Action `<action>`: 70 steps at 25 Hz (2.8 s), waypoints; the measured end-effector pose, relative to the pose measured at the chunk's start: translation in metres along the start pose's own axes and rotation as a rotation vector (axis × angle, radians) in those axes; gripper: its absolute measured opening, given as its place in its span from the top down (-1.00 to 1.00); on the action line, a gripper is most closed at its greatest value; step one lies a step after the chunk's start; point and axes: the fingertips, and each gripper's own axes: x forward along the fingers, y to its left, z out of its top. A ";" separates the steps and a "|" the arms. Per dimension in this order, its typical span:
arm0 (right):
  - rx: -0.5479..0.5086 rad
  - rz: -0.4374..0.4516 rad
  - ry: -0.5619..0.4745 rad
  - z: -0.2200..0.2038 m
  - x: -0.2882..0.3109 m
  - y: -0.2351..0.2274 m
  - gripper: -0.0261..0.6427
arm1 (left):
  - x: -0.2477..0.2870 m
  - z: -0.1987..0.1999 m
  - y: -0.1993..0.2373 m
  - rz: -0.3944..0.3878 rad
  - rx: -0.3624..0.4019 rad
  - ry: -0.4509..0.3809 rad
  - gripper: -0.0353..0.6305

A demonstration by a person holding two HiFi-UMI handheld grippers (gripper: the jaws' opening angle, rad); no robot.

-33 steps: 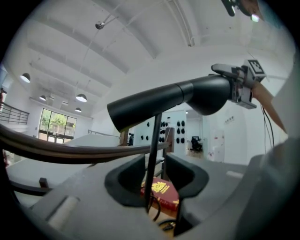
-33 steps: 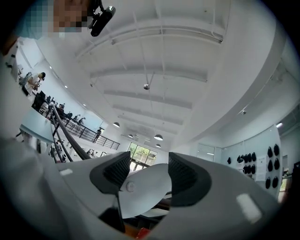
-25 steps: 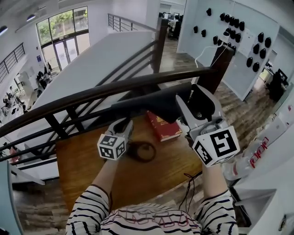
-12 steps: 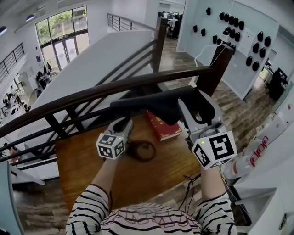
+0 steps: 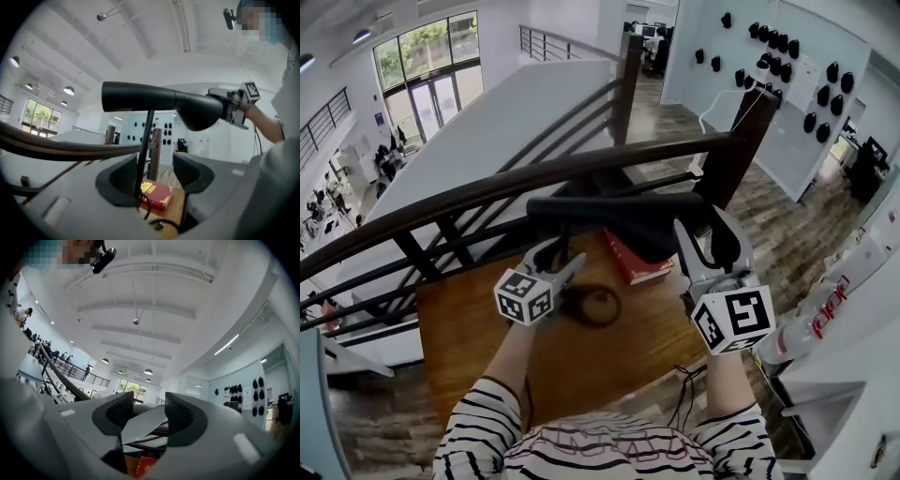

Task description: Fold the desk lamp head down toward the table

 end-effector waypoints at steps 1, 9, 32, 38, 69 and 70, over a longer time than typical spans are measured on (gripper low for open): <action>0.006 -0.009 0.007 -0.005 -0.001 0.000 0.33 | -0.001 0.000 -0.001 -0.009 -0.001 -0.002 0.16; 0.140 -0.094 0.075 -0.058 -0.020 0.000 0.35 | -0.006 0.004 -0.006 -0.084 -0.046 -0.040 -0.02; 0.368 0.006 0.374 -0.210 -0.012 0.084 0.55 | -0.023 0.023 -0.016 -0.205 -0.157 -0.168 -0.50; 0.354 0.041 0.411 -0.219 -0.005 0.097 0.57 | -0.023 0.026 -0.017 -0.214 -0.126 -0.154 -0.51; 0.402 0.087 0.369 -0.210 -0.022 0.099 0.62 | -0.058 -0.002 -0.031 -0.018 -0.072 -0.091 -0.43; 0.401 0.091 0.363 -0.209 -0.026 0.098 0.63 | -0.061 -0.005 -0.035 -0.009 -0.069 -0.084 -0.41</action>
